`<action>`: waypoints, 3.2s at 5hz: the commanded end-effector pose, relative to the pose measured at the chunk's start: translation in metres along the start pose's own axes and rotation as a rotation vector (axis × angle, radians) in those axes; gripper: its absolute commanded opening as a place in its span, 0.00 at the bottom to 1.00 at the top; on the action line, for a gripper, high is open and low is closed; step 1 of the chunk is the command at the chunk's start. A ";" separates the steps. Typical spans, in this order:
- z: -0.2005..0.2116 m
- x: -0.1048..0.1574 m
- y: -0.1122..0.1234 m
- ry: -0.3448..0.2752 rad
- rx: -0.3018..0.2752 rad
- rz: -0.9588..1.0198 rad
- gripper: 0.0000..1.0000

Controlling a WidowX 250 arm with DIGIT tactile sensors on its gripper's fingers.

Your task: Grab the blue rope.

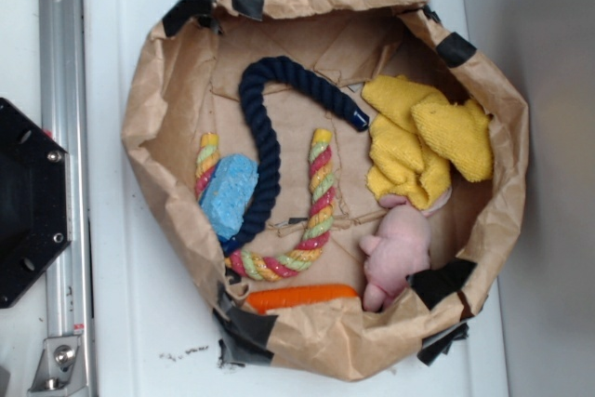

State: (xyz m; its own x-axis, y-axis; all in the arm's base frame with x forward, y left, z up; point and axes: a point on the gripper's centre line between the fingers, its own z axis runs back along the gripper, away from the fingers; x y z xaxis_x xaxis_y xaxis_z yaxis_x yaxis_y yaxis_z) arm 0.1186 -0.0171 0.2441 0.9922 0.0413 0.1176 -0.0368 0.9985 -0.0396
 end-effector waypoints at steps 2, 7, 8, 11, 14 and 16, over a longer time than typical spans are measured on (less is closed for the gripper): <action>-0.031 0.047 0.015 0.001 -0.005 0.214 1.00; -0.214 0.091 0.082 0.058 0.129 0.534 1.00; -0.224 0.094 0.098 0.100 0.031 0.527 1.00; -0.228 0.102 0.103 0.334 0.013 0.685 0.00; -0.201 0.104 0.098 0.278 0.094 0.564 0.00; -0.150 0.111 0.103 0.114 0.162 0.282 1.00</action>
State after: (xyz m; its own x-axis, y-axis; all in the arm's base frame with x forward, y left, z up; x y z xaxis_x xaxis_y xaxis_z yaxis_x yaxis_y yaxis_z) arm 0.2419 0.0807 0.0910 0.9418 0.3331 -0.0461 -0.3270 0.9392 0.1048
